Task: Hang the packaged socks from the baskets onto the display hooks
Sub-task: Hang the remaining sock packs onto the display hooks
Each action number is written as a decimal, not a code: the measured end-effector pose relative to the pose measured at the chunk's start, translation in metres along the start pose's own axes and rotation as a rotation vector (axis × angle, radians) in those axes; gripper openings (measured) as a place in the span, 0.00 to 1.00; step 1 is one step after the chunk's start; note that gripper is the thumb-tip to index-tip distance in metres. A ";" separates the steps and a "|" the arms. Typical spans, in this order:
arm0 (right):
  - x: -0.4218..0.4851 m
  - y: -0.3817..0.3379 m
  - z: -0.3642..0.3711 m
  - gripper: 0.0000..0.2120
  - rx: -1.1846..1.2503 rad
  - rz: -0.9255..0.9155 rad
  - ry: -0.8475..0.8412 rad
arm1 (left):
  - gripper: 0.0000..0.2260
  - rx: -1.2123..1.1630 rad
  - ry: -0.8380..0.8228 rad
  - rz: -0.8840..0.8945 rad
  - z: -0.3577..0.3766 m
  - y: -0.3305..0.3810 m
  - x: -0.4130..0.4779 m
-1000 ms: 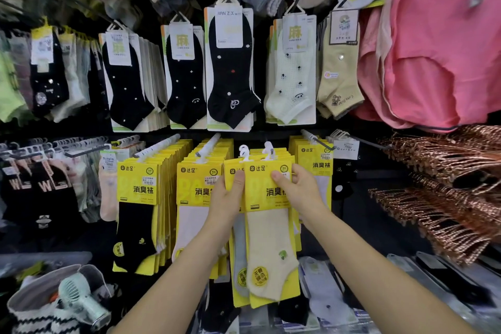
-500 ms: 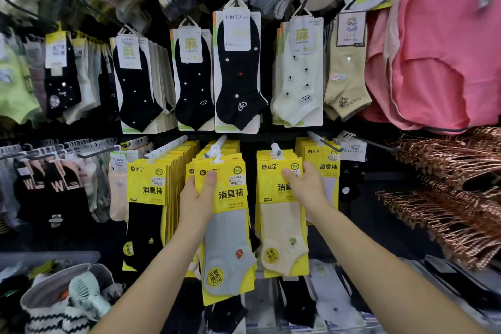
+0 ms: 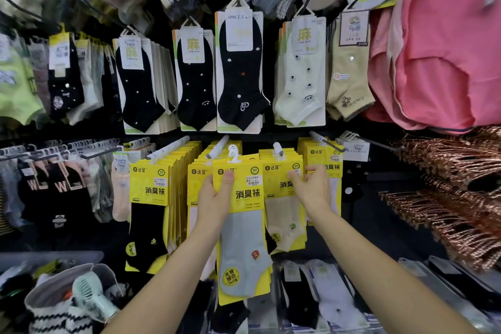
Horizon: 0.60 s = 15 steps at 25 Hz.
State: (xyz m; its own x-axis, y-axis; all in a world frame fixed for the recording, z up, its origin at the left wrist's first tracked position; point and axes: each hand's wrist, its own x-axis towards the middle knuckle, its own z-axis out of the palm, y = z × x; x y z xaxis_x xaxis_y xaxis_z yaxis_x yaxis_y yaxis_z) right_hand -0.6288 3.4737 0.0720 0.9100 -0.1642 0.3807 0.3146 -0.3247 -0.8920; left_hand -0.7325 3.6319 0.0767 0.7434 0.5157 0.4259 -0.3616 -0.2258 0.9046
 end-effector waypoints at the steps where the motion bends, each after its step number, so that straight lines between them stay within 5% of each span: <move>1: -0.005 -0.001 -0.003 0.18 0.039 -0.053 0.005 | 0.21 -0.001 -0.005 0.003 0.004 0.002 -0.001; 5: -0.027 -0.020 -0.005 0.16 0.147 -0.153 -0.226 | 0.28 0.000 -0.077 -0.019 0.022 -0.001 -0.008; 9: -0.029 -0.026 -0.009 0.13 0.123 -0.142 -0.248 | 0.10 -0.039 -0.103 -0.007 0.030 -0.002 -0.010; 15: -0.021 -0.015 -0.018 0.12 0.227 -0.017 -0.253 | 0.06 -0.081 -0.092 -0.009 0.026 -0.007 -0.009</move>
State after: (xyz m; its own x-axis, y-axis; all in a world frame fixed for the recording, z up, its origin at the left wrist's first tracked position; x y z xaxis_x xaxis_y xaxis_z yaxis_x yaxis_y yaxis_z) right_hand -0.6574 3.4654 0.0812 0.9334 0.0849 0.3486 0.3562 -0.1047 -0.9285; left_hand -0.7221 3.6072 0.0667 0.7941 0.4384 0.4209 -0.3963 -0.1516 0.9055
